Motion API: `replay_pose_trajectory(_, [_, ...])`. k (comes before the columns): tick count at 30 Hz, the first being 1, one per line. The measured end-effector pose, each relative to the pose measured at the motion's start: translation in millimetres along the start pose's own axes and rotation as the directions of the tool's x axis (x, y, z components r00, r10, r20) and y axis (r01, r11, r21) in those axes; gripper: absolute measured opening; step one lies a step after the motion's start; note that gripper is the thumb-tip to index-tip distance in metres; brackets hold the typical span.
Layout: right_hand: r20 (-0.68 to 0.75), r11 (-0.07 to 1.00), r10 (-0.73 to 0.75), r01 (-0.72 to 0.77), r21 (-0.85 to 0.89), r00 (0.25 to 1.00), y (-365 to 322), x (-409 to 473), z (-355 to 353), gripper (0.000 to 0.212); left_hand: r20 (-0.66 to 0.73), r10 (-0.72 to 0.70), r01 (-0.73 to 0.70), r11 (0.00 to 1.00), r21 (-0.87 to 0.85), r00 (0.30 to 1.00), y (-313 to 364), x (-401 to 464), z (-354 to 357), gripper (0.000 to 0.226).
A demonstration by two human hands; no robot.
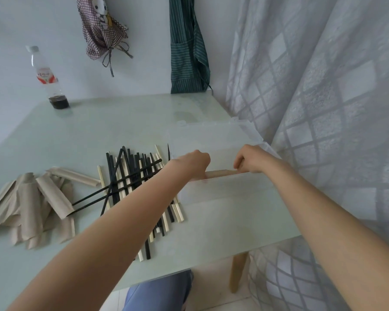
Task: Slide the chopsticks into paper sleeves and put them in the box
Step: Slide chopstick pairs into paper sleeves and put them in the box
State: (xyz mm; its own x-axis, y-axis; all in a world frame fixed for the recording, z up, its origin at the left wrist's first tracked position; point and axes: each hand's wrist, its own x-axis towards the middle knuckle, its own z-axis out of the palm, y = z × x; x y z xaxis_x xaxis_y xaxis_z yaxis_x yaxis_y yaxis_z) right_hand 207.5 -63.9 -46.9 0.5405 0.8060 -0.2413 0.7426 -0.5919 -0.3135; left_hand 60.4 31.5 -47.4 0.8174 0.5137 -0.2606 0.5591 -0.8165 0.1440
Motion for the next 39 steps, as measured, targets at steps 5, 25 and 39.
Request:
replay_pose_trajectory(5, [-0.120,0.994,-0.052,0.064,0.092,0.991,-9.1,-1.9,9.2,0.013,-0.070,0.004,-0.017,0.982,-0.187,0.998,-10.3,-5.9,3.9,0.032])
replay_pose_trajectory(25, [-0.232,0.908,-0.371,0.403,0.114,0.899,-216.8,-76.4,88.9,0.021,-0.411,-0.549,0.246,0.769,-0.590,0.728,-187.9,-164.2,18.5,0.034])
replay_pose_trajectory(39, [0.021,0.956,-0.081,0.072,0.284,0.996,-262.6,-44.9,141.6,0.028,-0.070,-0.225,0.223,0.974,-0.032,0.972,-261.6,-162.0,38.9,0.047])
